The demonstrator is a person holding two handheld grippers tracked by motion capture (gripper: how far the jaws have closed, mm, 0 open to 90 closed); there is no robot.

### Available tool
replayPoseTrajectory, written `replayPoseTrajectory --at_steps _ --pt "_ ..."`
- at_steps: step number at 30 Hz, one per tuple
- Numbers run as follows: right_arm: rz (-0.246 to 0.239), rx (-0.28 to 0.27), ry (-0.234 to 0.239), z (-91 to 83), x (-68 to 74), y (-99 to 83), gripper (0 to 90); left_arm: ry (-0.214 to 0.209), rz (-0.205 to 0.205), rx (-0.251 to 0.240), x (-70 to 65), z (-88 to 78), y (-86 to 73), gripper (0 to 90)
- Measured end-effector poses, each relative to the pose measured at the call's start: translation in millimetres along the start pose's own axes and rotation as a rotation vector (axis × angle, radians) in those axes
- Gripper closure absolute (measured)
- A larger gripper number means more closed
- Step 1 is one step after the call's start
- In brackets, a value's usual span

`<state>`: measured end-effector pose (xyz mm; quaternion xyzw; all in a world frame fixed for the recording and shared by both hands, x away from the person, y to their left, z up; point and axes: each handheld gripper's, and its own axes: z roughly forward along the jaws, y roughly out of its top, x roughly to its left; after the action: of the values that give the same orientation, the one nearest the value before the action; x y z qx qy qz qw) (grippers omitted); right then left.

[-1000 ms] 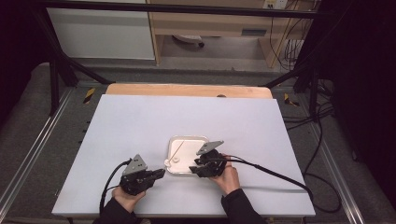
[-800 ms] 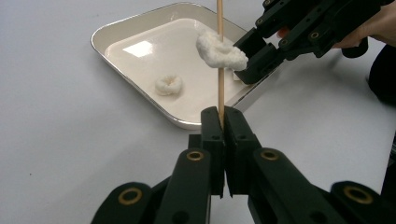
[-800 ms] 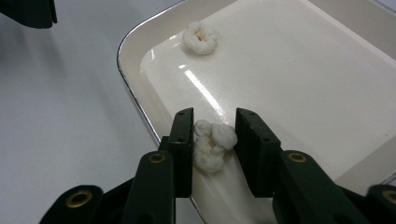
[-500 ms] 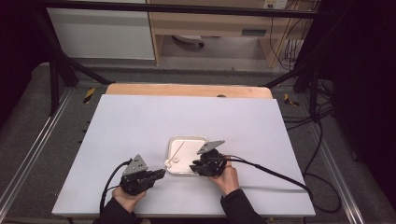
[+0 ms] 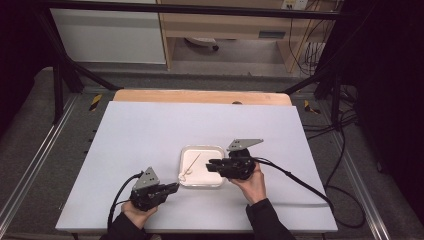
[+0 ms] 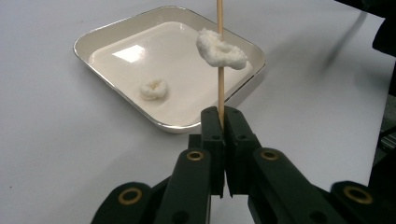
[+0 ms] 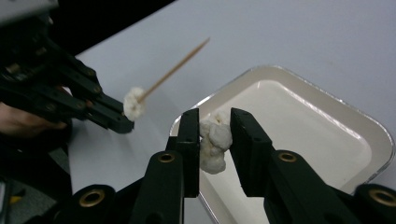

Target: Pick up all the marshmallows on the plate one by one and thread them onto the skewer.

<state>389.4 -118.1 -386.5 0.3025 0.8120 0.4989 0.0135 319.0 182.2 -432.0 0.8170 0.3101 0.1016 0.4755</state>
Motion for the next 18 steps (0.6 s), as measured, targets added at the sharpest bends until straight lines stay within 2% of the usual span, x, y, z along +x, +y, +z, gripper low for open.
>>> replayPoseTrajectory --at_steps 5,9,13,18 --pt "0.04 -0.102 0.043 -18.9 -2.5 9.3 73.9 -0.011 0.021 -0.012 -3.4 0.7 0.2 87.4" --pt "0.076 -0.175 0.099 -25.1 -3.8 16.1 73.9 -0.021 0.041 -0.02 -6.3 1.1 0.4 87.4" --pt "0.116 -0.213 0.132 -24.1 -7.7 19.9 74.0 -0.024 0.053 -0.03 -8.8 1.0 0.4 87.4" --pt "0.149 -0.219 0.165 -18.6 -10.9 20.2 73.9 -0.028 0.06 -0.043 -9.7 0.0 0.6 87.4"
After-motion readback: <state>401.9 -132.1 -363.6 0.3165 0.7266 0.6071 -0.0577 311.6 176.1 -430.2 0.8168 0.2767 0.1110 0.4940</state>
